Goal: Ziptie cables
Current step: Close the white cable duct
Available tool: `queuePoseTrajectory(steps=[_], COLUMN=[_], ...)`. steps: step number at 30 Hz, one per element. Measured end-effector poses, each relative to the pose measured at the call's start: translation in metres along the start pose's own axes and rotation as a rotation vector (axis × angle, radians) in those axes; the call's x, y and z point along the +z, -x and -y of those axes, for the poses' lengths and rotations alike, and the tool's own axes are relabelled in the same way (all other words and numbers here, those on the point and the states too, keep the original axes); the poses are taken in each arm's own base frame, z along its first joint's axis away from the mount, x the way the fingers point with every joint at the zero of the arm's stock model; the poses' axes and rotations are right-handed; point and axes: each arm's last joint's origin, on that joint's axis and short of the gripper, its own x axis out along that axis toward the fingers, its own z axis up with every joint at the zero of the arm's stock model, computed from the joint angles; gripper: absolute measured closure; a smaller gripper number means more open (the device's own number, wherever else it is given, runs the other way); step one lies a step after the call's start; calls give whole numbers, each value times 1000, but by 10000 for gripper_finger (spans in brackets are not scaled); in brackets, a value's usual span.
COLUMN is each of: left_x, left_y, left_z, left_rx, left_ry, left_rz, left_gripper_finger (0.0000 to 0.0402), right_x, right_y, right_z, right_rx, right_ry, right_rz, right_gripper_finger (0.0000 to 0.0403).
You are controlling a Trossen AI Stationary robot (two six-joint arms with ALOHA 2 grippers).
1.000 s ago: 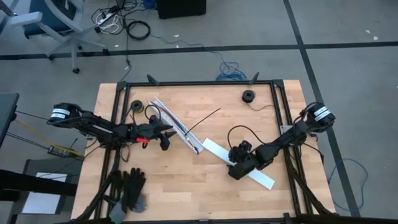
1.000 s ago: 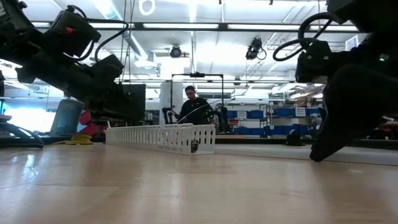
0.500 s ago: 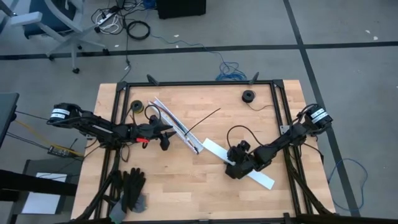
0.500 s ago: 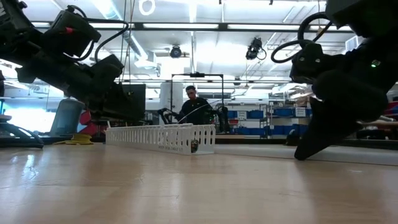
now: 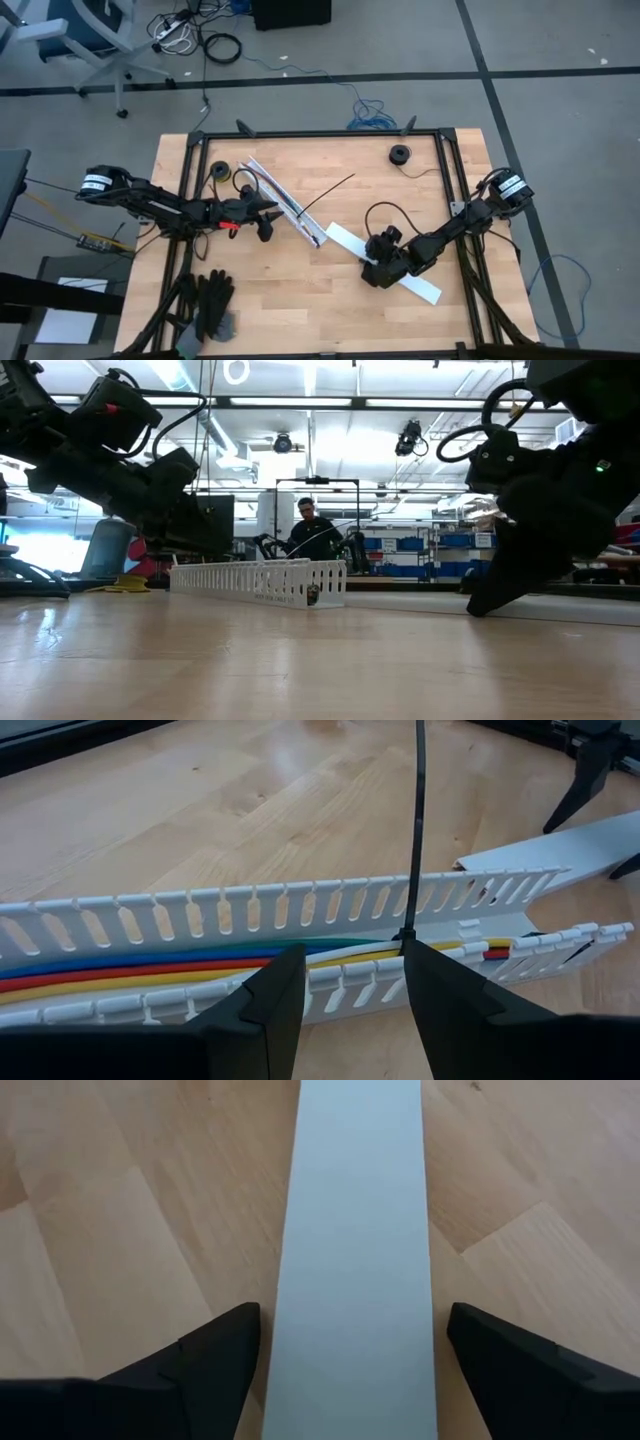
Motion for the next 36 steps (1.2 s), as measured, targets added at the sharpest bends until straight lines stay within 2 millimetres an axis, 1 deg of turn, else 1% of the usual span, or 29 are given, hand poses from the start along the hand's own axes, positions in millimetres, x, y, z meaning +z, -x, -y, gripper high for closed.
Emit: queuePoseTrajectory(steps=[4,26,30,36], left_x=[0,0,0,0], left_y=[0,0,0,0], left_z=[0,0,0,0], left_rx=[0,0,0,0], left_ry=[0,1,1,2], left_rz=[0,0,0,0], left_gripper_finger=[255,255,255,255], right_x=[0,-1,-1,-1], right_y=[0,1,1,2], right_z=[0,-1,-1,-1], right_rx=[0,9,8,6], right_ry=[-30,-24,-24,-30], right_rz=[1,-13,-14,-13], right_gripper_finger=[94,99,125,191])
